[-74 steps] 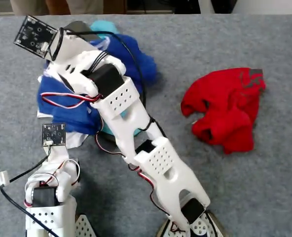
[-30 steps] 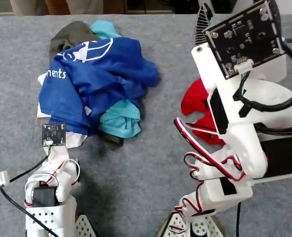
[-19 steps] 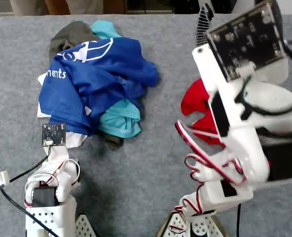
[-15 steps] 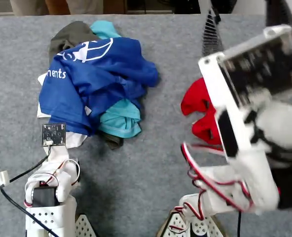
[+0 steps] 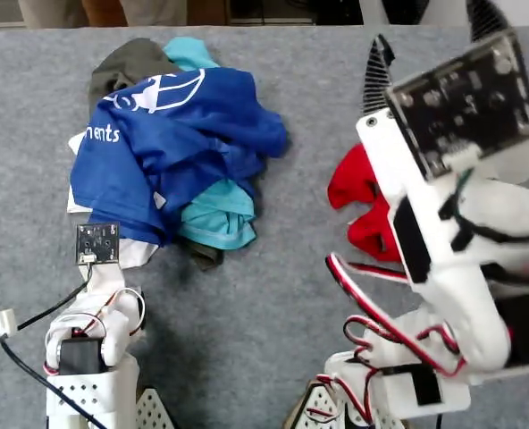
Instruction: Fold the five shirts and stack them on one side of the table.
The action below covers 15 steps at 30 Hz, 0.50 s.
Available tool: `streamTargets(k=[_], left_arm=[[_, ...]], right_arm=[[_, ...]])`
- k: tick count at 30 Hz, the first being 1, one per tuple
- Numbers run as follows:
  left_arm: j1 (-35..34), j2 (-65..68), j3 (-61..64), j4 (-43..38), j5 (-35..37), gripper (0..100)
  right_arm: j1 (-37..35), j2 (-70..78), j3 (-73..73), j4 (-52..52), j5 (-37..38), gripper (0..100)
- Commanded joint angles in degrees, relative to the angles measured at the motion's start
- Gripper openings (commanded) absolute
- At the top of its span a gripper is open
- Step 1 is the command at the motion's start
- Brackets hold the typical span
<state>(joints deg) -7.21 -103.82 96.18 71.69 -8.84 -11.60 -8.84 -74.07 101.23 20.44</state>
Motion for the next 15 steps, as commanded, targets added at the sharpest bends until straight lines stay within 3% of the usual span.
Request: streamTargets(k=[1, 15], left_arm=[[0.18, -0.4, 0.7, 0.18, 0.0, 2], [0.18, -0.4, 0.7, 0.18, 0.0, 2]], right_arm=[[0.92, -2.77, 7.25, 1.23, 0.44, 27.0], [0.84, -11.21, 22.29, 0.88, 0.44, 27.0]])
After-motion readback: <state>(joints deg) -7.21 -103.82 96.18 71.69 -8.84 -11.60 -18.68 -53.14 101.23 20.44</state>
